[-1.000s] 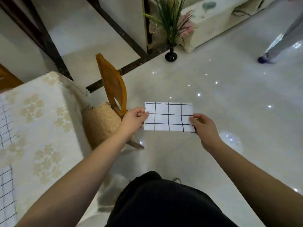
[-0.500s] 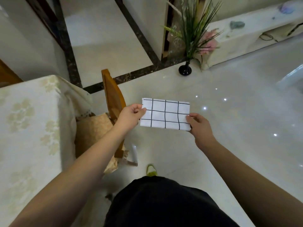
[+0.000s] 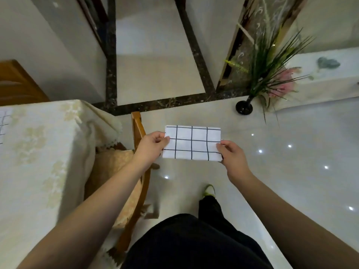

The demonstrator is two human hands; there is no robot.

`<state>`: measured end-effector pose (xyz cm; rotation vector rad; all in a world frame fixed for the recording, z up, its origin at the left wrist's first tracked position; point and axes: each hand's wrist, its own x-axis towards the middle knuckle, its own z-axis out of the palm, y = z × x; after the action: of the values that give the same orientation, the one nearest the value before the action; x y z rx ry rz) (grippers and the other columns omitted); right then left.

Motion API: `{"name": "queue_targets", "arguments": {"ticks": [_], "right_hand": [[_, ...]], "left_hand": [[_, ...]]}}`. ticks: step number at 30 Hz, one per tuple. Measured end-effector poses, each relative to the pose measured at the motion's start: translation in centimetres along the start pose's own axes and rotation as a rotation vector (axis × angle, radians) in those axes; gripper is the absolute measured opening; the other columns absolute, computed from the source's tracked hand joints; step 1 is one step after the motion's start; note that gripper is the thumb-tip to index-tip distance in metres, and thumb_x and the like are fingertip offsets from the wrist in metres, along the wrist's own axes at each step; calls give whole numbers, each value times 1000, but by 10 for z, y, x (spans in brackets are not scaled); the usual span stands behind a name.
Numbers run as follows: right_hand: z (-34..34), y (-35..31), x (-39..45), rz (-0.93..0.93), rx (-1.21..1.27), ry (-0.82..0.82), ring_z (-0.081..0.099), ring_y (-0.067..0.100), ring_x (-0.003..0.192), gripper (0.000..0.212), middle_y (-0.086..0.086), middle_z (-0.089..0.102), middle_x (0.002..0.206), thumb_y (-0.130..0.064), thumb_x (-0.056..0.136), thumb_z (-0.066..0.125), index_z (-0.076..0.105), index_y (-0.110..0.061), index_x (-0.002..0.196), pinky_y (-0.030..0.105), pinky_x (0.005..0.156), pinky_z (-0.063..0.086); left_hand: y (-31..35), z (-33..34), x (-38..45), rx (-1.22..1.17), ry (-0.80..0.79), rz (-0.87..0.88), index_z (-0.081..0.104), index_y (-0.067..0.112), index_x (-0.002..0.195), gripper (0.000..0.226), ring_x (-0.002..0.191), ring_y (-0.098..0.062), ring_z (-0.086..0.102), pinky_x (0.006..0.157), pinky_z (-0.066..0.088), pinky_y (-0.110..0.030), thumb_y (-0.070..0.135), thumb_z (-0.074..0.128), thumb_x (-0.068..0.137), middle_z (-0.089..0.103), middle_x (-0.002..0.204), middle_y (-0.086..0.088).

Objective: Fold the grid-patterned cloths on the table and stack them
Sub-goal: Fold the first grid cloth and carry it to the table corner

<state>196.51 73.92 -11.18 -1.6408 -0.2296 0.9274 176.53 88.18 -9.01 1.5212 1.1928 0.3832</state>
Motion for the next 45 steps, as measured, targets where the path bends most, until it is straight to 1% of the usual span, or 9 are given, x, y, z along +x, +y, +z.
{"name": "queue_targets", "arguments": {"ticks": [3, 7, 15, 20, 23, 26, 33, 38, 45], "right_hand": [[6, -15, 53, 8, -61, -81, 62, 19, 79, 8, 2, 68, 86, -14, 92, 62, 65, -21, 89, 42, 79, 53], [19, -47, 116, 13, -111, -182, 63, 21, 84, 7, 6, 68, 93, -15, 92, 62, 65, -17, 97, 42, 80, 54], [69, -93, 193, -16, -233, -397, 64, 18, 85, 10, 4, 68, 94, -15, 91, 63, 65, -25, 92, 38, 81, 54], [124, -106, 225, -3, -277, -510, 64, 16, 85, 11, 5, 68, 95, -15, 91, 63, 66, -17, 102, 33, 80, 54], [167, -113, 244, -10, -312, -561, 64, 16, 83, 8, 4, 68, 92, -14, 90, 64, 66, -20, 96, 33, 78, 53], [210, -118, 260, -9, -343, -600, 64, 14, 79, 11, 2, 67, 89, -13, 90, 64, 65, -24, 90, 34, 78, 53], [302, -128, 282, 10, -462, -702, 65, 16, 86, 14, 4, 68, 99, -16, 90, 64, 64, -18, 104, 38, 81, 54], [357, -125, 294, 8, -534, -807, 65, 16, 86, 9, 5, 68, 100, -16, 90, 64, 65, -23, 96, 38, 80, 54], [438, -122, 323, 33, -648, -986, 64, 18, 90, 13, 3, 67, 100, -15, 91, 62, 62, -28, 90, 37, 81, 53]], "left_hand": [[16, 4, 30, 35, 77, -29, 69, 20, 95, 17, 79, -24, 67, 77, 55, -40, 33, 59, 94, 71, 82, -3], [38, 8, 62, 14, 163, -76, 69, 19, 97, 18, 87, -23, 68, 87, 55, -44, 32, 57, 95, 72, 89, -5], [49, -5, 103, -71, 357, -196, 68, 22, 95, 15, 83, -16, 70, 77, 57, -34, 32, 57, 96, 74, 88, 0], [46, -30, 130, -159, 499, -282, 68, 20, 97, 15, 78, -10, 70, 67, 53, -24, 31, 57, 96, 73, 85, 3], [38, -52, 151, -166, 576, -340, 67, 23, 95, 15, 75, -6, 68, 65, 51, -22, 34, 56, 96, 72, 82, 6], [30, -79, 173, -208, 634, -387, 67, 24, 94, 16, 76, -9, 69, 67, 54, -24, 36, 57, 95, 72, 82, 6], [8, -132, 196, -355, 736, -410, 67, 17, 92, 15, 80, -20, 70, 76, 56, -39, 30, 60, 94, 74, 85, -1], [-8, -157, 204, -453, 827, -438, 66, 14, 91, 15, 71, -17, 63, 66, 49, -33, 27, 60, 93, 72, 83, -1], [-24, -178, 225, -556, 975, -527, 67, 9, 95, 20, 74, -17, 62, 69, 47, -33, 27, 60, 93, 72, 86, -6]]}}
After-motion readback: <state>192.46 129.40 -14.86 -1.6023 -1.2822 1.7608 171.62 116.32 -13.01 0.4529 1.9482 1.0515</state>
